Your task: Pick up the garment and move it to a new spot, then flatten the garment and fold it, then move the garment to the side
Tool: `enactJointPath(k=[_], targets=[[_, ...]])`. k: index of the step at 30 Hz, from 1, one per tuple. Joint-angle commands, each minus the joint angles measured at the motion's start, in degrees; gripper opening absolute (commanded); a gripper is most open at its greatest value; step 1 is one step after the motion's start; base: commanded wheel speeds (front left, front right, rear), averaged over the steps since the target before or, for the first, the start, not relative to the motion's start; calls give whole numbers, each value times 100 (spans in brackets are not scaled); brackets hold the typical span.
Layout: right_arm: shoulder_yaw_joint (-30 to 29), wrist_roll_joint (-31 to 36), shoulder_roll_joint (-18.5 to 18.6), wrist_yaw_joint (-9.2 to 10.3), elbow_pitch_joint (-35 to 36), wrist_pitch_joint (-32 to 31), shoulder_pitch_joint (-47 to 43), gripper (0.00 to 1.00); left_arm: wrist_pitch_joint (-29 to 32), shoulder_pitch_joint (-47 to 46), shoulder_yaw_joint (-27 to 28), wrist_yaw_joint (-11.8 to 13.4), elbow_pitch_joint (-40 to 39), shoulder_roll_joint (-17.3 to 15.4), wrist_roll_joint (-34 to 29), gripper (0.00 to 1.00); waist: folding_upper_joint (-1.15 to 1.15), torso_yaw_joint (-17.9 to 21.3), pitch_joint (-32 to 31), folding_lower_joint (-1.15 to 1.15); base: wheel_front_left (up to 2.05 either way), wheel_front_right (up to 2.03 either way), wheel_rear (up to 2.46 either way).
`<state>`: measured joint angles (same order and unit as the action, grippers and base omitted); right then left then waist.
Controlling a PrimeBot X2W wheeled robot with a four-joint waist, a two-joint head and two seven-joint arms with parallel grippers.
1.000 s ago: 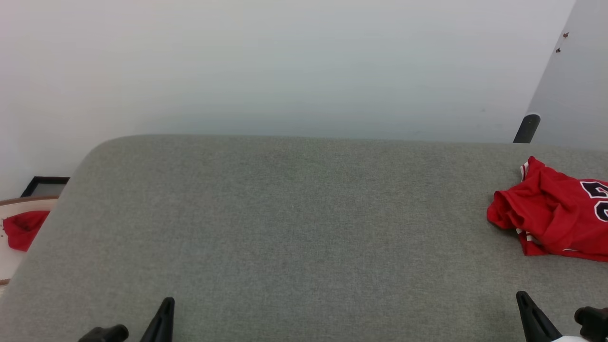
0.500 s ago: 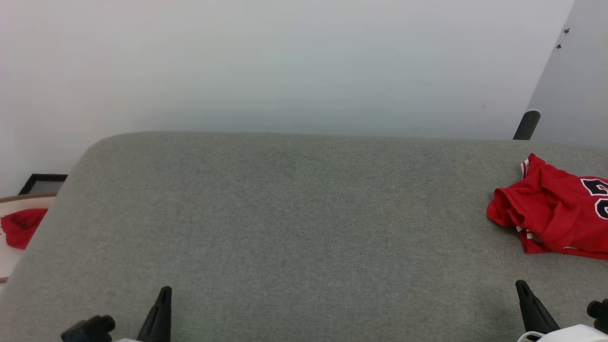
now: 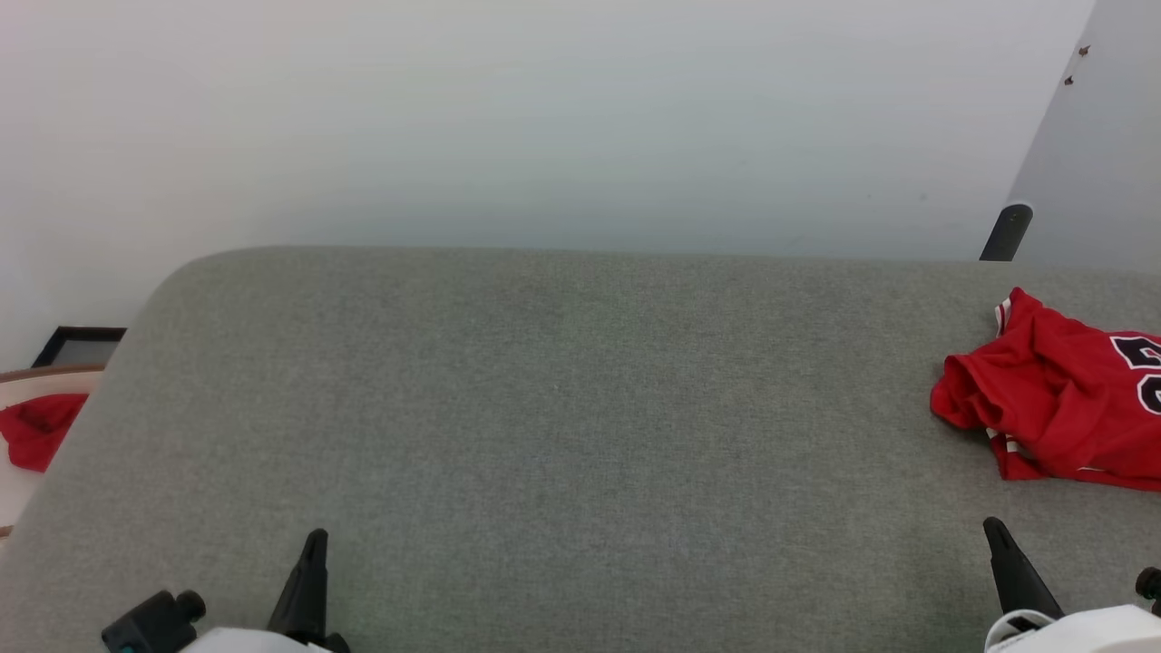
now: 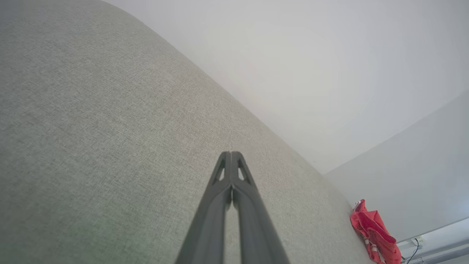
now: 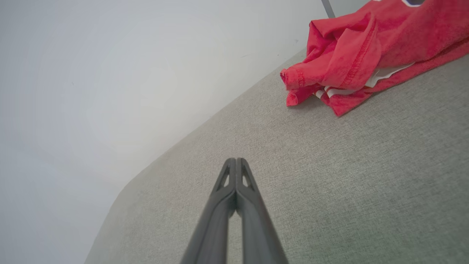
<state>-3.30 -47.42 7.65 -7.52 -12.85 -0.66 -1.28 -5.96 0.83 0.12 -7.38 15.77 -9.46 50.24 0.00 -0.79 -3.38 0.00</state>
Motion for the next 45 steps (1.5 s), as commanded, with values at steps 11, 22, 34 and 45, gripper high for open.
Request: enactJointPath(k=[11, 22, 34, 45], targets=[[-89, -894, -77, 2, 27, -122, 285, 0, 233, -262, 152, -8, -105, 90, 815, 0, 0, 10, 46, 0, 0, 0, 0], [-132, -1576, -155, 2, 2, -211, 390, 0, 426, -356, 247, -10, -122, 199, 1451, 0, 0, 20, 90, 0, 0, 0, 0], [-179, -2237, -225, 3, -25, -298, 481, 0, 614, -439, 341, -11, -137, 303, 2078, 0, 0, 31, 138, 0, 0, 0, 0], [-218, -2775, -291, 3, -44, -372, 560, 0, 774, -512, 417, -13, -150, 391, 2593, 0, 0, 40, 182, 0, 0, 0, 0]])
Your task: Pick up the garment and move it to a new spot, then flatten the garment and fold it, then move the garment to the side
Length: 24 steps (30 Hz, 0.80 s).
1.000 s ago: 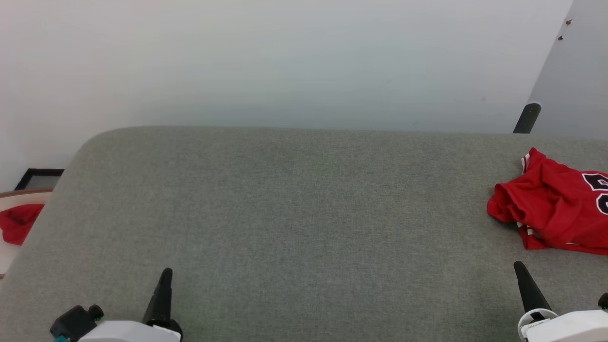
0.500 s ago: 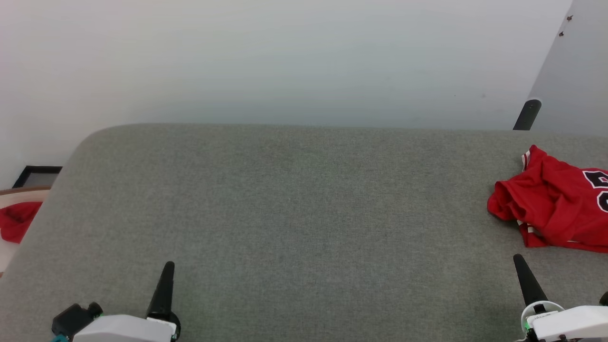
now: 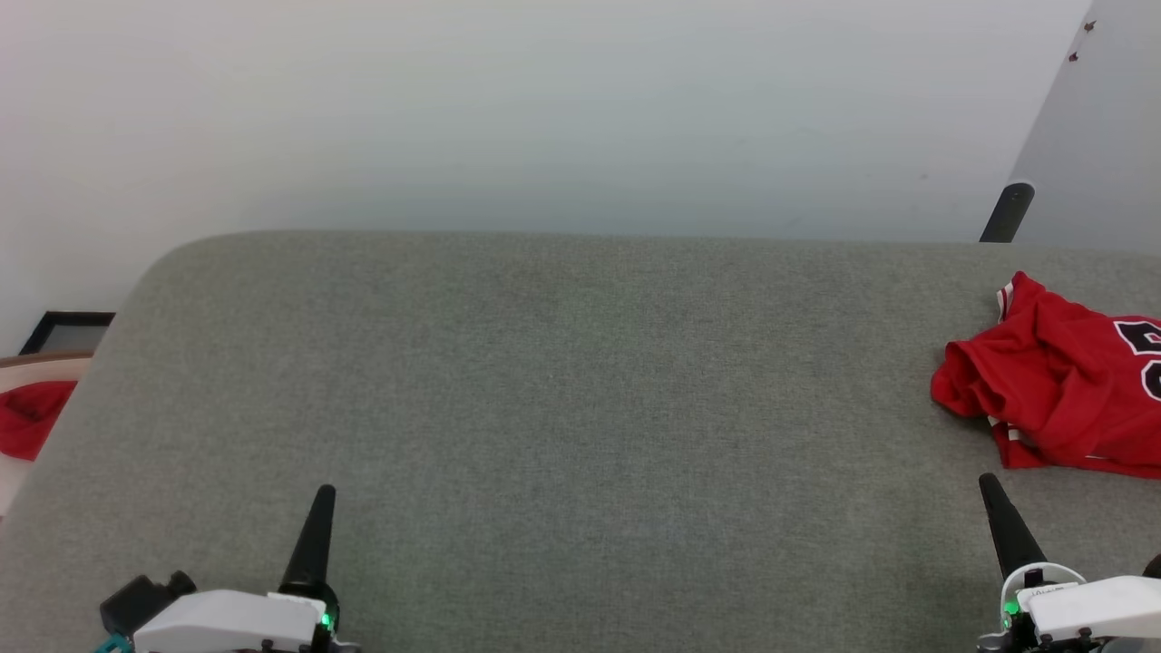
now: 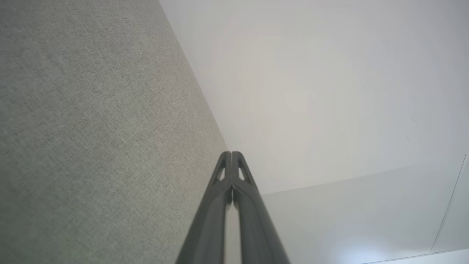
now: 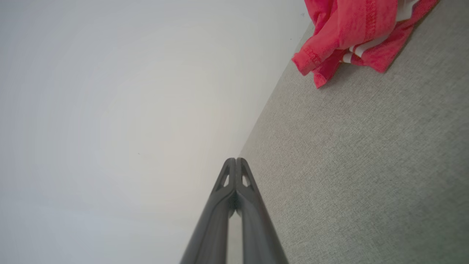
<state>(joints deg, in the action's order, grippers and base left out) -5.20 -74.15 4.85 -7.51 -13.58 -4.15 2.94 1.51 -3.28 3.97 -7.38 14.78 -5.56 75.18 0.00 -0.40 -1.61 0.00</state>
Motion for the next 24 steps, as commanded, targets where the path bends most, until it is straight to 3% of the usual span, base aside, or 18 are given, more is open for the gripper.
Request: enactJointPath(k=[1, 24], targets=[[-32, -152, -17, 2, 27, -31, 146, 0, 40, -110, 39, -14, -52, 10, 143, 0, 0, 2, 8, 0, 0, 0, 0], [-96, -1097, -121, 2, -14, -147, 259, 0, 313, -235, 169, -16, -69, 161, 1032, 0, 0, 21, 96, 0, 0, 0, 0]])
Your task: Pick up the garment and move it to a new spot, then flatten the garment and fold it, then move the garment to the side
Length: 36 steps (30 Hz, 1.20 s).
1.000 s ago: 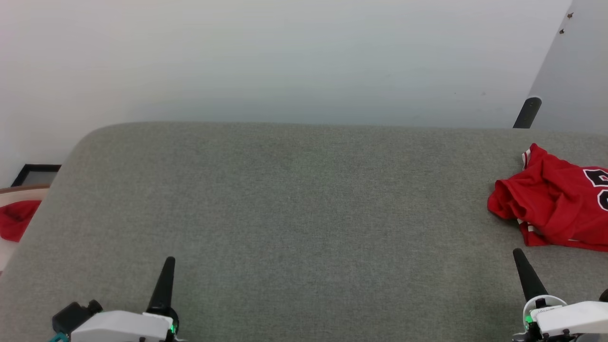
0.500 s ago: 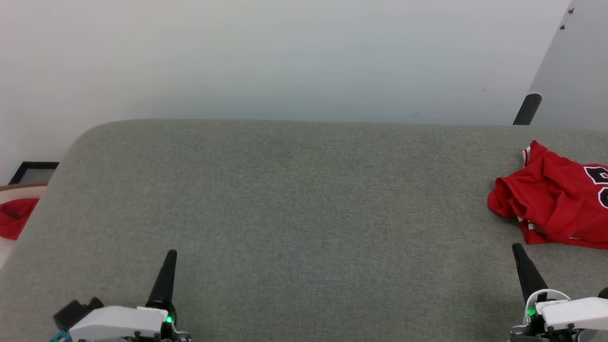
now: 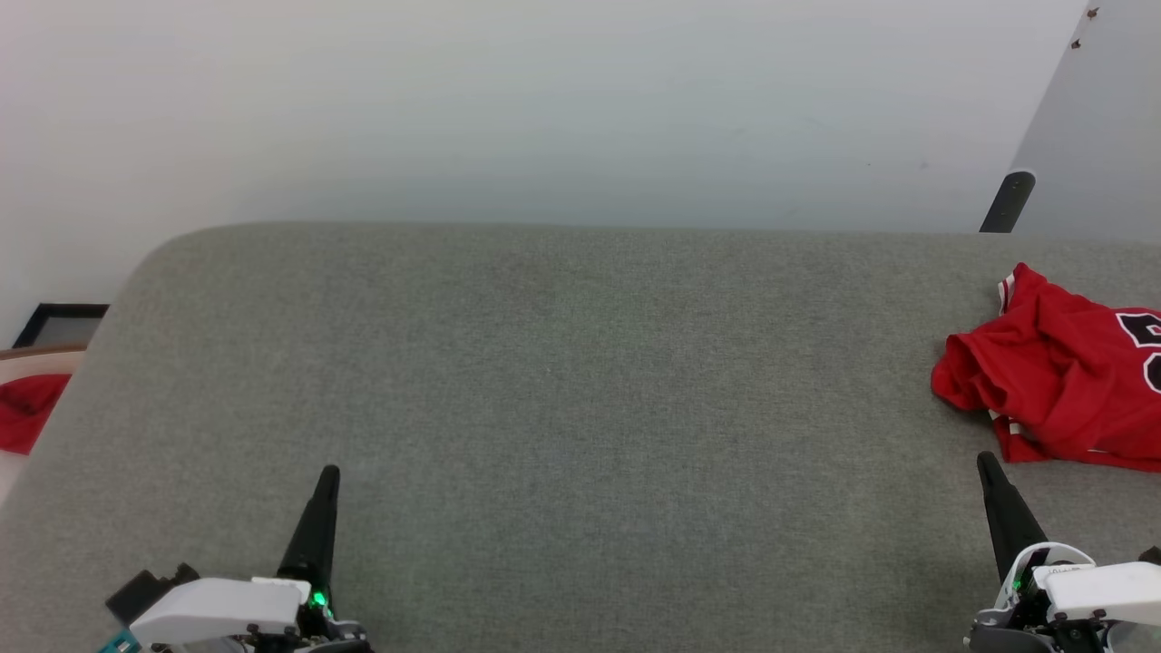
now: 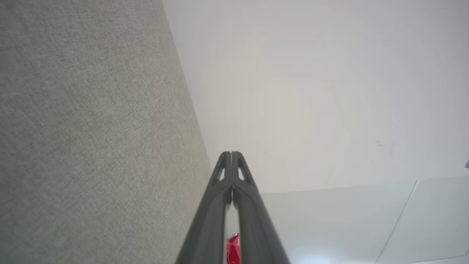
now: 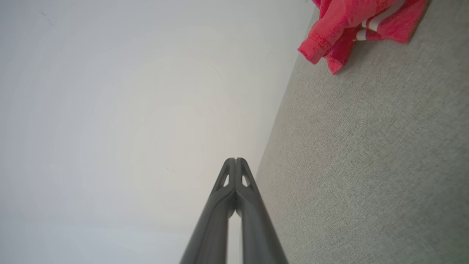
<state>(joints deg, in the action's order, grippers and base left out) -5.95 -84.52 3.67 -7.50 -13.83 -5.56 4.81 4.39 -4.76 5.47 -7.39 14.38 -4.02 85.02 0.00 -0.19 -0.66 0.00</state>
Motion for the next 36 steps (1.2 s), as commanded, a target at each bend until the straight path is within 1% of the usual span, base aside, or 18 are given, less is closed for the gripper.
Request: enactJointPath(k=[1, 13, 21, 36], targets=[[-24, -101, -7, 1, 9, -13, 75, 0, 31, -93, 26, -15, -29, 14, 85, 0, 0, 1, 5, 0, 0, 0, 0], [-54, -594, -68, 2, -12, -82, 150, 0, 173, -146, 96, -17, -37, 91, 548, 0, 0, 13, 57, 0, 0, 0, 0], [-68, -815, -99, 2, -23, -103, 195, 0, 237, -181, 125, -18, -41, 129, 752, 0, 0, 19, 84, 0, 0, 0, 0], [-63, -798, -94, 2, -22, -102, 155, 0, 234, -176, 123, -18, -41, 122, 745, 0, 0, 19, 84, 0, 0, 0, 0]])
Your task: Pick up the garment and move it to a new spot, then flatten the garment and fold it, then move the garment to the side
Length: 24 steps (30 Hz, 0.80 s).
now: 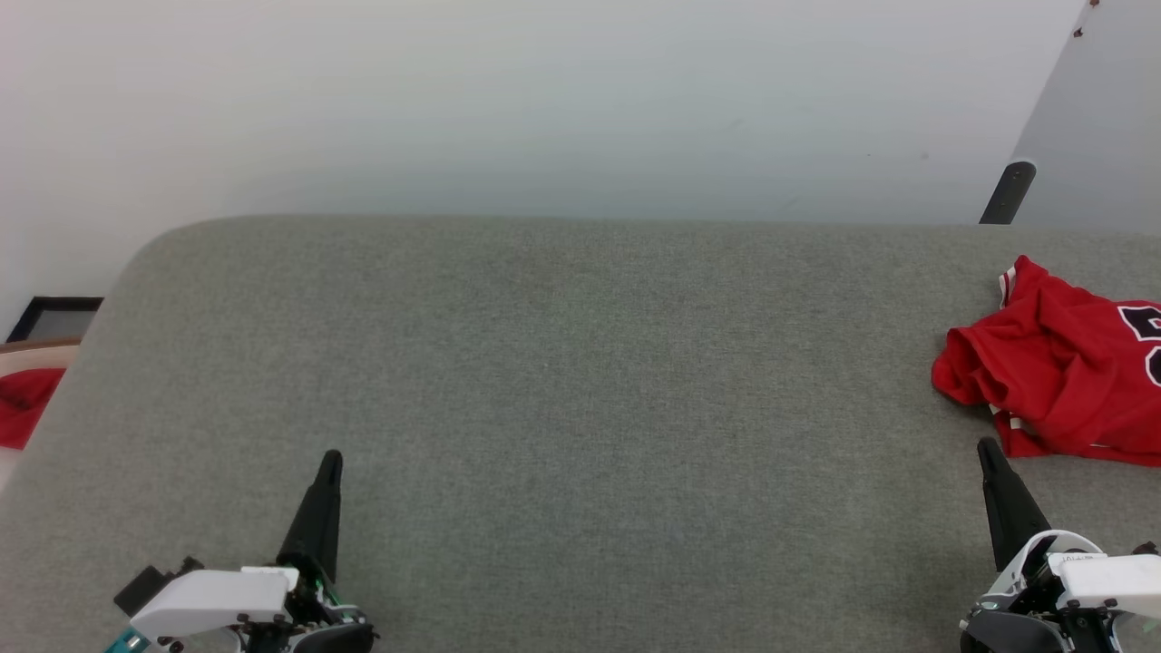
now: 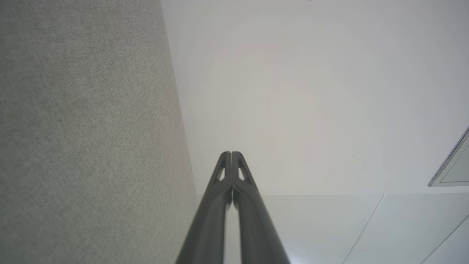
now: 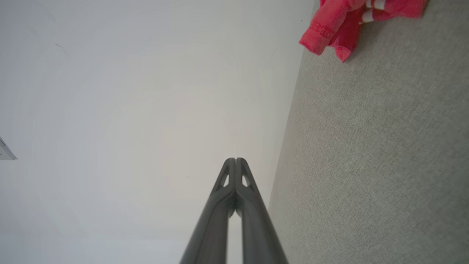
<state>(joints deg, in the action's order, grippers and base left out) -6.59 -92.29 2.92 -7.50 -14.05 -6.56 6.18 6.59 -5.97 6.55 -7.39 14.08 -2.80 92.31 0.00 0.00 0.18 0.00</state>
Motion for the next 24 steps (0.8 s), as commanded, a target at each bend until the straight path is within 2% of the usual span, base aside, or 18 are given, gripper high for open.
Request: enactJointPath(k=[1, 24], targets=[[1, -21, -18, 2, 0, -2, 18, 0, 14, -54, 14, -18, -11, 0, 16, 0, 0, 0, 0, 0, 0, 0, 0], [2, -22, -17, 2, 0, -1, 18, 0, 12, -54, 13, -18, -10, -1, 17, 0, 0, 0, 0, 0, 0, 0, 0]])
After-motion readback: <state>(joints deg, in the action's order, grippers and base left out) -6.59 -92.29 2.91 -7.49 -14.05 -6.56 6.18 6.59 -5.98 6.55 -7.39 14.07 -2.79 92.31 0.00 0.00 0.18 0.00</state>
